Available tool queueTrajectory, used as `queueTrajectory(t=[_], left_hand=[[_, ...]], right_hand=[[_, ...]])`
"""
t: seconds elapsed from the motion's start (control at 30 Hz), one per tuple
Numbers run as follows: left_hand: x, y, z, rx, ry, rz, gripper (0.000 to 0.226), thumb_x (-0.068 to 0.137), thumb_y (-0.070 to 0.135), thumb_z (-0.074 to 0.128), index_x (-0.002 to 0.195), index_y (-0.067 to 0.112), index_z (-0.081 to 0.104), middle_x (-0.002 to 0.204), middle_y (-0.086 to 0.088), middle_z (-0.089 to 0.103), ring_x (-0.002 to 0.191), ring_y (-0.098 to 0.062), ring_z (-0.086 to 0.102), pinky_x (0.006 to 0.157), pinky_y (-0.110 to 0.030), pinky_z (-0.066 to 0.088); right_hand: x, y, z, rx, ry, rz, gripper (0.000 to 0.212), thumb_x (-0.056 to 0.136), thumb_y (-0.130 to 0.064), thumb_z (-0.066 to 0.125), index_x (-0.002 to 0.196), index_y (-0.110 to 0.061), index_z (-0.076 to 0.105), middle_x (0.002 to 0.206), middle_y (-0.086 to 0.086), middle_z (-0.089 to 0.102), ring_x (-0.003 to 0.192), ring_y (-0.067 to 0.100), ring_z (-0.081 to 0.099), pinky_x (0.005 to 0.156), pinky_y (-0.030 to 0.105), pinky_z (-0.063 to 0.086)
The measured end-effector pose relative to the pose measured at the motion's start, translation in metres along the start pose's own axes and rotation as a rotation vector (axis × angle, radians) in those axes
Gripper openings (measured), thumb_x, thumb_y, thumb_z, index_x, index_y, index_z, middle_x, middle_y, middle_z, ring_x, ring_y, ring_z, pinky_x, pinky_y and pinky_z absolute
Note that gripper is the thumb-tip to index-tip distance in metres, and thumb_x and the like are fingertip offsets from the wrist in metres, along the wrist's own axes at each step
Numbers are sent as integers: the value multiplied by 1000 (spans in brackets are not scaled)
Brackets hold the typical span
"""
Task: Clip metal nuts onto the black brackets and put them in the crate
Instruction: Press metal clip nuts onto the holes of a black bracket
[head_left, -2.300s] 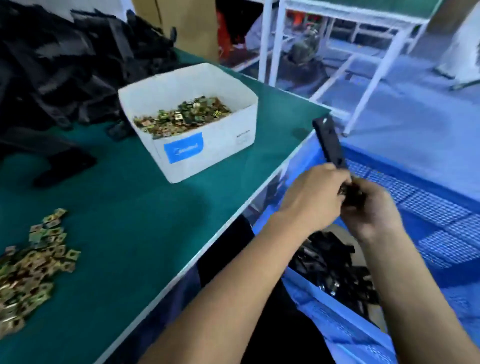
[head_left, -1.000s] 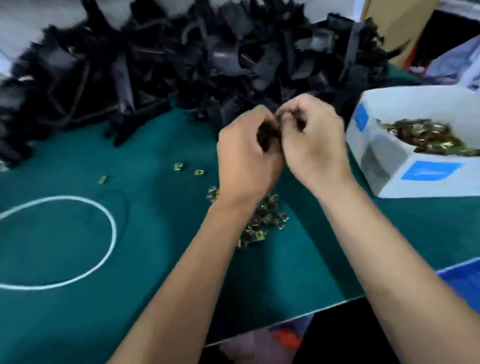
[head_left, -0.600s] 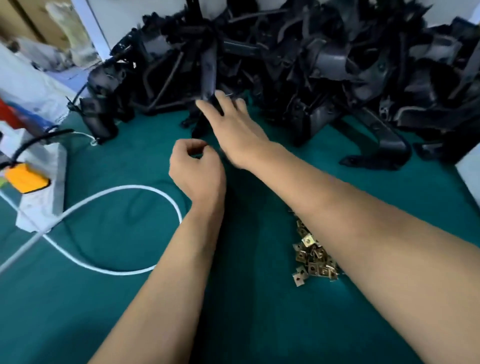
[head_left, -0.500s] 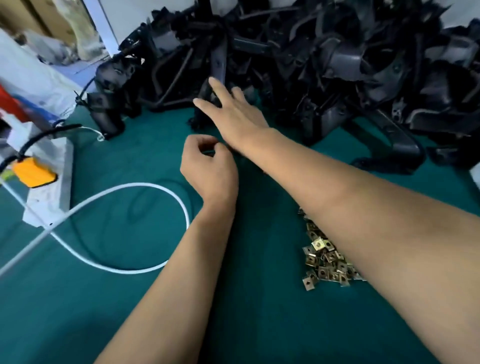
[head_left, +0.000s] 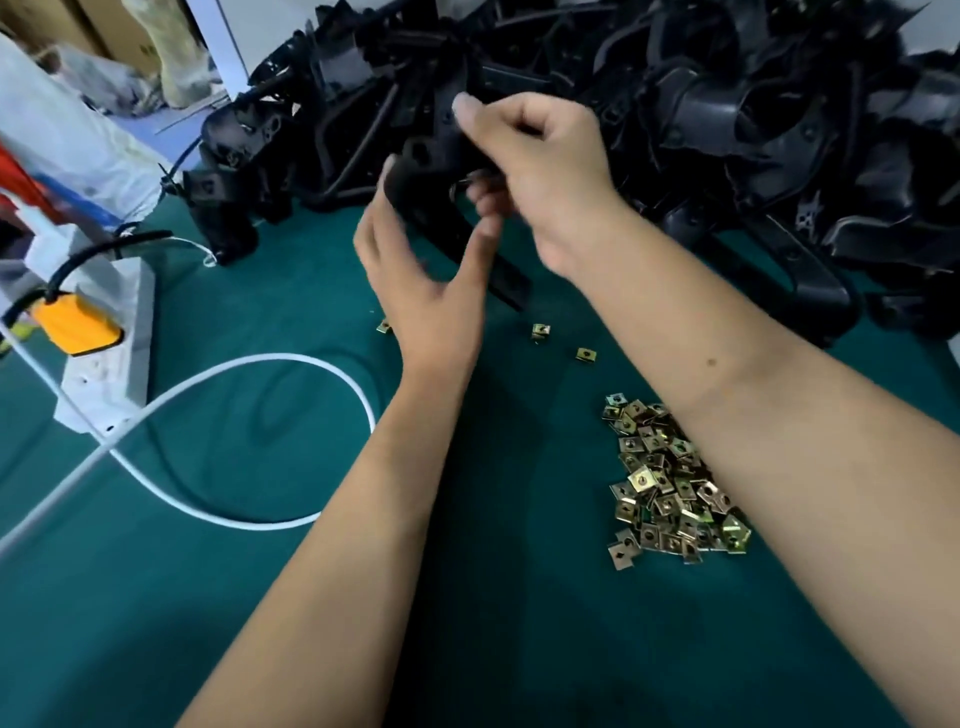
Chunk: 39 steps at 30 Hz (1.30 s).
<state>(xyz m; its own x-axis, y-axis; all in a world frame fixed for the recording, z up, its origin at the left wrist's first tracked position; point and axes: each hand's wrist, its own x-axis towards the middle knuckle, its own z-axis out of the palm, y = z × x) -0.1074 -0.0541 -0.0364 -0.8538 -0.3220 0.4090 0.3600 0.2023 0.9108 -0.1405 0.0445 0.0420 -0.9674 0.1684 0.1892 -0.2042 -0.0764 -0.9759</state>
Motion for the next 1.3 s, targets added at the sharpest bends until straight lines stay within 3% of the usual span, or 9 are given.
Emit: queueTrajectory(t=[0.17,0.3,0.43,0.5,0.63,0.77,0.97,1.17,1.3], left_hand=[[-2,18,-2,-271,-241,56,16,91,20,77,100,8,72,92,-1,76,87,-13,72,83,-35,58],[-4,17,-3,-472,-326,-313,12,98,11,69,103,3,63,80,-1,71,71,-27,73,68,-40,62],[1,7,-12,-593,-488,-562,20,100,14,67,109,9,50,76,-3,66,57,-24,64,60,-33,57],[0,4,-13,-582,-549,-601,16,100,11,66,106,9,51,79,-5,64,59,-23,63,61,-32,57],[0,4,-13,-650,-630,-695,12,96,8,67,104,6,59,84,-8,64,73,-25,69,70,-31,59],[0,5,-16,-608,-772,-697,42,87,24,71,122,7,57,95,-6,65,71,-20,63,62,-26,54],[-2,4,-10,-560,-871,-729,47,89,34,66,125,7,54,90,-6,68,65,-14,58,55,-19,49],[1,0,-10,-549,-911,-733,48,91,40,62,132,17,53,96,-7,65,58,-9,51,48,-14,44],[-1,1,-12,-548,-941,-707,45,93,38,60,130,13,57,99,-7,63,57,-9,50,48,-15,43]], right_hand=[[-29,-17,-50,92,-55,61,24,97,-21,73,103,1,66,93,16,74,64,22,69,57,29,56],[-54,3,-98,-401,70,54,20,99,-32,69,94,-13,66,74,2,69,55,15,60,50,26,48],[-85,32,-114,-1106,-273,-22,18,86,-39,82,94,-25,73,87,-7,70,78,13,65,74,30,50],[-91,41,-114,-1222,-331,-74,19,86,-38,82,98,-26,72,94,-7,64,87,17,60,80,36,50],[-95,46,-123,-1055,-251,-117,8,92,-27,76,92,-21,71,84,-11,66,71,6,59,73,30,50],[-96,45,-135,-728,-71,-38,15,102,-18,62,89,-16,70,71,-3,71,53,12,61,49,24,50],[-96,48,-135,-773,-36,-155,10,94,-26,73,102,-22,67,69,-4,69,58,9,61,63,24,47],[-97,30,-143,-993,-523,37,32,67,-56,86,90,-37,74,79,-10,68,67,4,57,63,24,46],[-98,27,-141,-1013,-618,58,17,76,-41,88,84,-33,76,83,-7,70,72,8,60,65,28,48]])
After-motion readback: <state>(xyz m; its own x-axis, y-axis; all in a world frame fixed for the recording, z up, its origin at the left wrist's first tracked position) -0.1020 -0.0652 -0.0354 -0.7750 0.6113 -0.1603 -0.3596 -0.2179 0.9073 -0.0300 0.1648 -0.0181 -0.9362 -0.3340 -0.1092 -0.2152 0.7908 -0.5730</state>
